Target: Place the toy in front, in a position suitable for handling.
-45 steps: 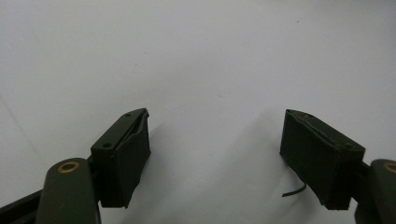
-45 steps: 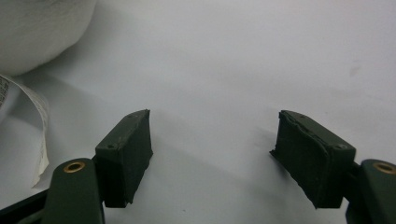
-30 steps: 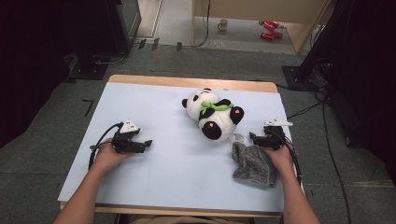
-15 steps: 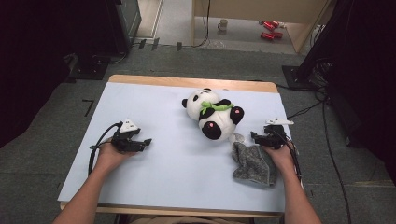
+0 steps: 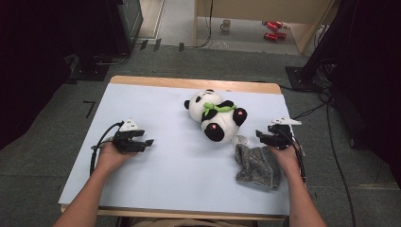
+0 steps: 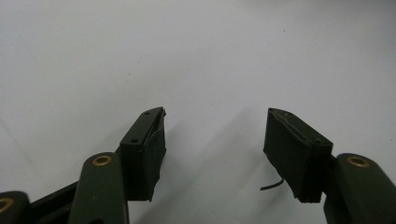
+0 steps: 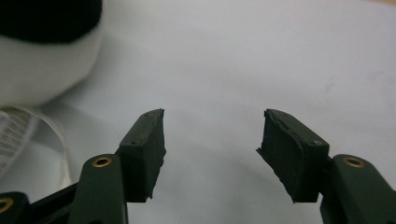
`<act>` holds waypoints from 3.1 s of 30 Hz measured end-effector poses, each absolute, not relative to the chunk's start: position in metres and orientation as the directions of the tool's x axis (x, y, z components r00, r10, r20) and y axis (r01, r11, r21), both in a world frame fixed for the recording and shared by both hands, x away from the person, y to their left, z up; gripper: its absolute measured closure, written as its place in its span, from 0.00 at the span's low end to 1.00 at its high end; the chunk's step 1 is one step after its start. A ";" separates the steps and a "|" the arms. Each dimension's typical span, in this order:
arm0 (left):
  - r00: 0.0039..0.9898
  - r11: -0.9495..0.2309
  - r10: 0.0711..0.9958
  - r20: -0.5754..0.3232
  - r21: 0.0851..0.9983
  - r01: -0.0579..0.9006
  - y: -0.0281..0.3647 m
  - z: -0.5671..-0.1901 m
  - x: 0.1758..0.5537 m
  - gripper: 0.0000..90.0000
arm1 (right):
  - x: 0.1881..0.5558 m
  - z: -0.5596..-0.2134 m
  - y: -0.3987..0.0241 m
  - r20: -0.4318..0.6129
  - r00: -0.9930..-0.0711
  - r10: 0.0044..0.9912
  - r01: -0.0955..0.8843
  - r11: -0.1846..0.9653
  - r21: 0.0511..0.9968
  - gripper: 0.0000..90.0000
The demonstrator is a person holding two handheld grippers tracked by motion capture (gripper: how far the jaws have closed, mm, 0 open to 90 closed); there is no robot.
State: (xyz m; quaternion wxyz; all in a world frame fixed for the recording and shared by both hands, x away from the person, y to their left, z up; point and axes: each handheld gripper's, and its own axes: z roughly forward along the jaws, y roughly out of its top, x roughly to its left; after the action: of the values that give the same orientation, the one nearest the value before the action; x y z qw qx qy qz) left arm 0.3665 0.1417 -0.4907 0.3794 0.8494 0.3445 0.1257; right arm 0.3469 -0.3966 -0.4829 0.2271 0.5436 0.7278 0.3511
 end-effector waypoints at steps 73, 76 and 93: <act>0.751 -0.491 0.660 -0.021 0.745 0.452 0.141 -0.497 0.363 0.34 | 0.398 -0.384 -0.244 0.090 -0.597 0.797 0.522 0.301 0.798 0.49; 0.751 -0.491 0.660 -0.021 0.745 0.452 0.141 -0.497 0.363 0.35 | 0.401 -0.389 -0.239 0.085 -0.598 0.797 0.529 0.313 0.789 0.46; 0.752 -0.495 0.659 -0.018 0.743 0.451 0.142 -0.497 0.363 0.35 | 0.412 -0.407 -0.220 0.040 -0.569 0.821 0.574 0.362 0.734 0.48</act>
State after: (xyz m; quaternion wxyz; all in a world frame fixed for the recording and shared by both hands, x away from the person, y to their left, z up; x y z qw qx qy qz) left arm 0.3626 0.1416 -0.4968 0.3833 0.8539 0.3249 0.1356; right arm 0.4116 -0.2197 -0.4069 0.1697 0.4322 0.8074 0.3640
